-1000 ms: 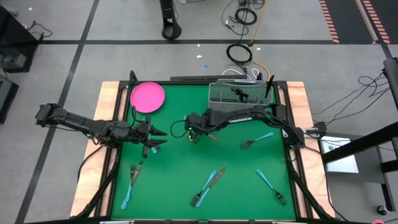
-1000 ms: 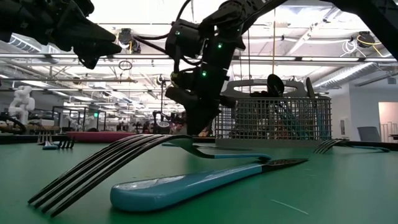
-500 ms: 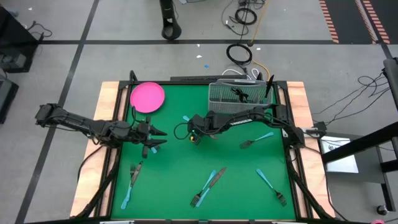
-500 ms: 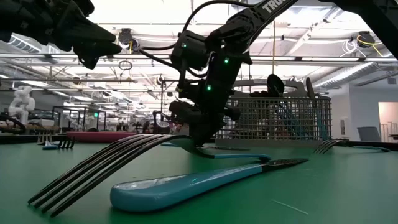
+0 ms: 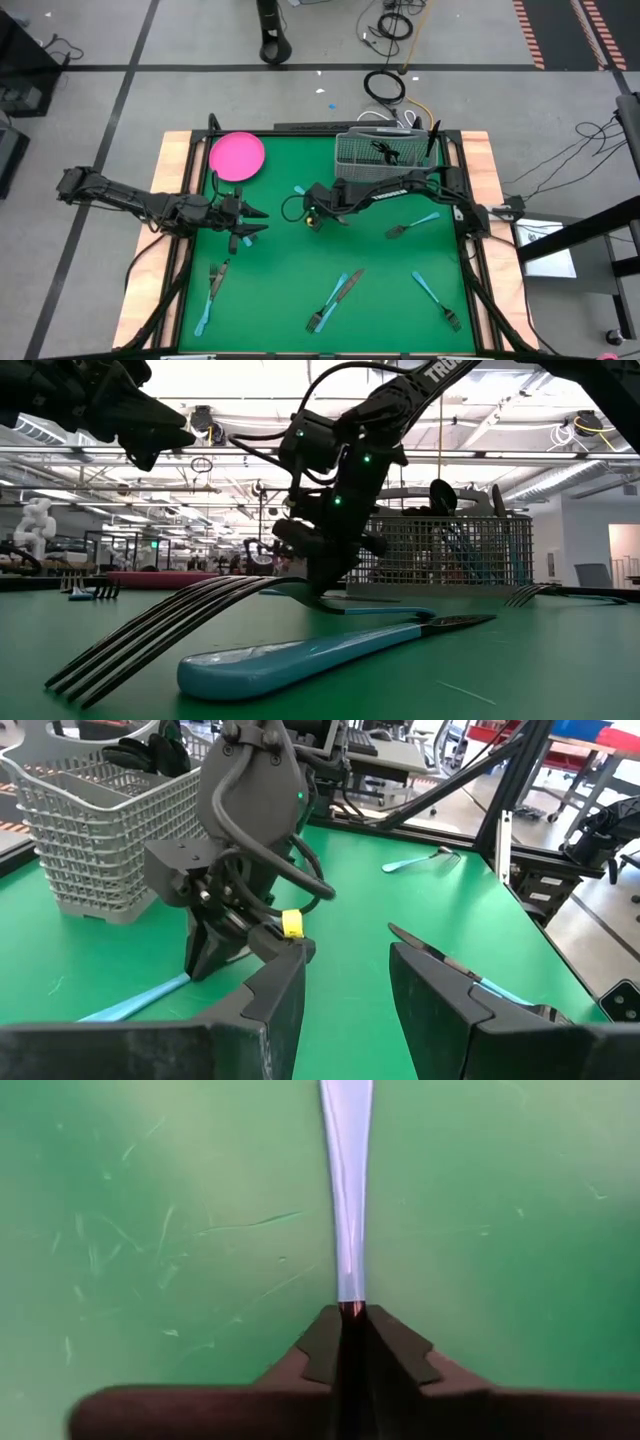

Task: Sort silverware
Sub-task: Put the top black knife into the cutlery rack with the other black knife

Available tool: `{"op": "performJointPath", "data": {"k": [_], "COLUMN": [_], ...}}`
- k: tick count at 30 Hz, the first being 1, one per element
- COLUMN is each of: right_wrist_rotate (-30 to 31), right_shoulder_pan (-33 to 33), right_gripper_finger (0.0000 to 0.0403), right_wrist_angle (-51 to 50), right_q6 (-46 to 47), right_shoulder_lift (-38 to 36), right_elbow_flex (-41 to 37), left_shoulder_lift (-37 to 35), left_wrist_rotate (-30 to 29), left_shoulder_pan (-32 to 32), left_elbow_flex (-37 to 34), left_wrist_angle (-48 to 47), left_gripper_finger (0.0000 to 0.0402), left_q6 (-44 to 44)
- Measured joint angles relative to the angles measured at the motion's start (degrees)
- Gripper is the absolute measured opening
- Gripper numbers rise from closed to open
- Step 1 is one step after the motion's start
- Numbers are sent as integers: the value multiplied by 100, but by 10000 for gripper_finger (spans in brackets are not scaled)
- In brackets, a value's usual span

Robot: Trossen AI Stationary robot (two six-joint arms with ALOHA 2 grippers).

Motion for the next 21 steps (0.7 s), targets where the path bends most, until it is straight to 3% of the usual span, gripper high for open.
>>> {"op": "performJointPath", "data": {"k": [10, 21], "right_wrist_rotate": [39, 113], "right_shoulder_pan": [5, 36], "right_gripper_finger": [4, 1], "right_wrist_angle": [210, 24], "right_q6": [76, -218], "right_shoulder_lift": [2, 46], "right_elbow_flex": [-193, 275], "left_shoulder_lift": [-1, -2], "left_wrist_rotate": [0, 0], "left_shoulder_pan": [0, 0], "left_elbow_flex": [0, 0], "left_wrist_angle": [4, 0], "left_gripper_finger": [150, 150], "left_q6": [-1, 3]}}
